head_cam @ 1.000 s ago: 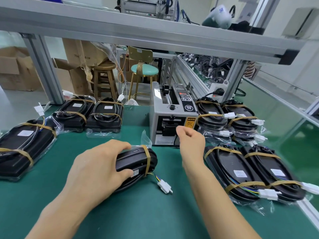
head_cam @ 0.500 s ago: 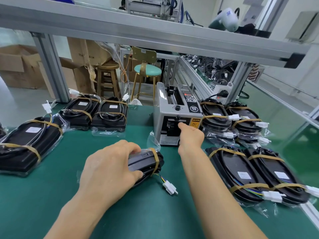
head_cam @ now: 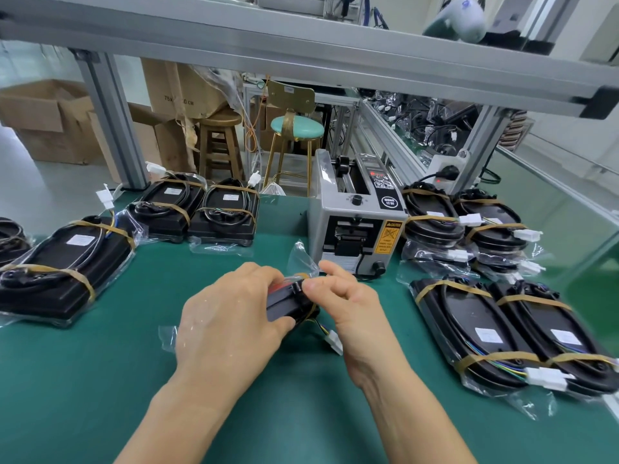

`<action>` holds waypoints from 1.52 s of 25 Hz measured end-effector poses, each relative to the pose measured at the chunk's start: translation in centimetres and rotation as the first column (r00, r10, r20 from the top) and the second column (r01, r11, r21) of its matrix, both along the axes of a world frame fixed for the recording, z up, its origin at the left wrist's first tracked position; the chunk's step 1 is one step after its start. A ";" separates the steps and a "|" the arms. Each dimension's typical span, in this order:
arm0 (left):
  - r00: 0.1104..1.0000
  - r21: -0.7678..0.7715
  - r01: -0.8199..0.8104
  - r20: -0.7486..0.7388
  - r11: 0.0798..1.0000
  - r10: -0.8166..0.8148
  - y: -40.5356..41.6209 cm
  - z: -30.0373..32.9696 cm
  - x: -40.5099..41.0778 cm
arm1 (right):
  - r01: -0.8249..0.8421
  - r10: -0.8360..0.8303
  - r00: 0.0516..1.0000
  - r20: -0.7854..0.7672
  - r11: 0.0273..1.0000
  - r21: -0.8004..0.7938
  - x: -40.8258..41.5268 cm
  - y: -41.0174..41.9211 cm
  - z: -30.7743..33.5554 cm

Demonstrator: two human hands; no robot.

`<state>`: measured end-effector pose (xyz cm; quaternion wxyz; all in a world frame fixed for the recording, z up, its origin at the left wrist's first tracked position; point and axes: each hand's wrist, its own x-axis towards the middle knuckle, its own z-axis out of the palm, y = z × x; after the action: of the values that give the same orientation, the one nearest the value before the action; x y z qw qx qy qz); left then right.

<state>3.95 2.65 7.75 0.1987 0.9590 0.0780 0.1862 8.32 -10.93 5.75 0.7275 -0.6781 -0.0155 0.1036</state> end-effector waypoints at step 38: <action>0.999 0.039 -0.007 0.039 0.999 0.005 -0.4 -0.1 -0.2 | 0.086 -0.085 0.994 0.070 0.996 -0.022 0.1 0.8 -0.7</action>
<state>3.76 2.26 7.70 0.1806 0.9587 0.0734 0.2072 8.37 -10.09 5.10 0.7219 -0.6902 -0.0101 0.0492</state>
